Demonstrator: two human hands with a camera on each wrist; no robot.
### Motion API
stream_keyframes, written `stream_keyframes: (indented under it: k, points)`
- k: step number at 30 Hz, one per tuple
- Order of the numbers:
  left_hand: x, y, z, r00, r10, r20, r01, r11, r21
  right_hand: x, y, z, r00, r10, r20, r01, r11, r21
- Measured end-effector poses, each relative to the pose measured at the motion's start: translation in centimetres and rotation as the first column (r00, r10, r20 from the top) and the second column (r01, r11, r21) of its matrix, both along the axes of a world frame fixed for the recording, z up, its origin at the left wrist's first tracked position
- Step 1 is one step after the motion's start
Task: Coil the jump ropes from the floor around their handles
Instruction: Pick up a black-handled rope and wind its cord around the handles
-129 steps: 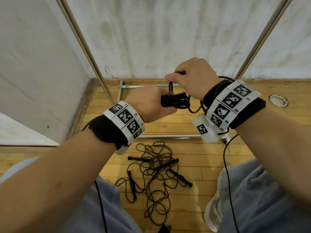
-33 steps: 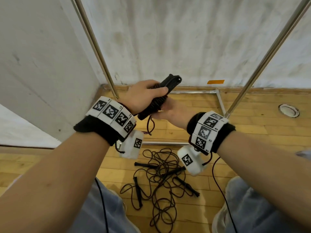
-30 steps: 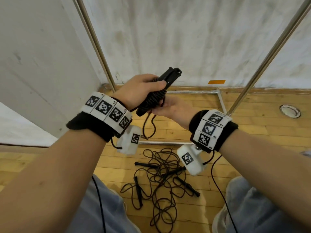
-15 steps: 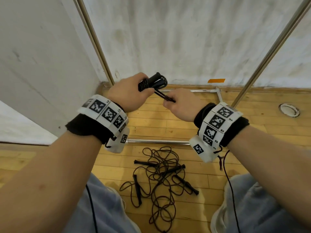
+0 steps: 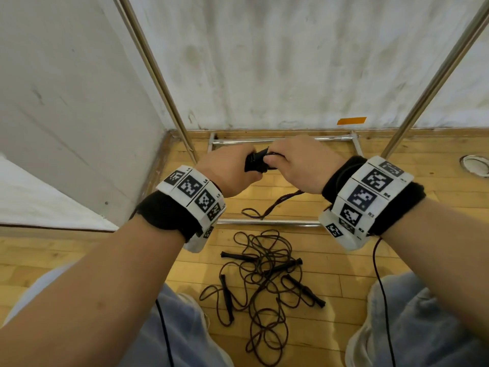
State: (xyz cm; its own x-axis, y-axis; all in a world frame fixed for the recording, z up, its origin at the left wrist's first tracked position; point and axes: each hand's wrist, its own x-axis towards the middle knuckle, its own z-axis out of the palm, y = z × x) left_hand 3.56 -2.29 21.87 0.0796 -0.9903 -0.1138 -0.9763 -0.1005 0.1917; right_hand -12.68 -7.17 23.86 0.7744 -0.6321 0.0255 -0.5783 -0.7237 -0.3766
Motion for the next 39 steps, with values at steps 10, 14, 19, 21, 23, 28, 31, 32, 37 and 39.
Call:
stream_keyframes:
  k: [10,14,19,21,23,28,31,32,37,39]
  points:
    - [-2.6,0.7,1.9,0.986,-0.044,-0.158,0.014,0.982,-0.19,-0.7,-1.3,1.5,0.956,-0.193,0.221,0.2,0.98,-0.009]
    - [-2.5,0.9,2.3,0.976,-0.119,-0.18,0.08,0.974,-0.21,-1.8,-2.4,2.0,0.894,-0.29,0.341,0.223,0.949,0.223]
    - [-2.9,1.3,3.4,0.945,-0.199,-0.26,0.127,0.954,-0.27,-2.8,-3.6,1.8,0.758,-0.426,0.493,0.04,0.786,0.618]
    - [-3.0,1.2,3.8,0.93,-0.19,-0.315,0.093,0.95,-0.299,-2.7,-3.5,1.6,0.713,-0.482,0.51,-0.073,0.672,0.737]
    - [-3.1,1.2,4.0,0.913,-0.172,-0.369,0.052,0.948,-0.314,-2.3,-3.1,0.9,0.695,-0.52,0.497,-0.12,0.598,0.793]
    - [-3.5,1.2,4.8,0.863,-0.138,-0.486,-0.059,0.928,-0.367,-1.3,-1.5,0.6,0.647,-0.562,0.516,-0.091,0.615,0.783]
    - [-3.7,1.0,5.3,0.836,-0.102,-0.539,-0.142,0.909,-0.392,-0.5,-1.1,1.3,0.66,-0.505,0.557,0.021,0.753,0.657]
    - [-3.7,0.8,5.4,0.831,-0.087,-0.55,-0.169,0.901,-0.398,-0.3,-0.9,1.6,0.679,-0.472,0.562,0.062,0.8,0.596]
    - [-2.9,0.1,6.2,0.834,-0.028,-0.551,-0.258,0.862,-0.436,0.0,0.1,1.6,0.79,-0.323,0.522,0.099,0.906,0.411]
    - [-2.6,0.3,6.3,0.863,-0.024,-0.505,-0.242,0.858,-0.453,-0.2,0.5,1.4,0.824,-0.282,0.491,0.107,0.929,0.354]
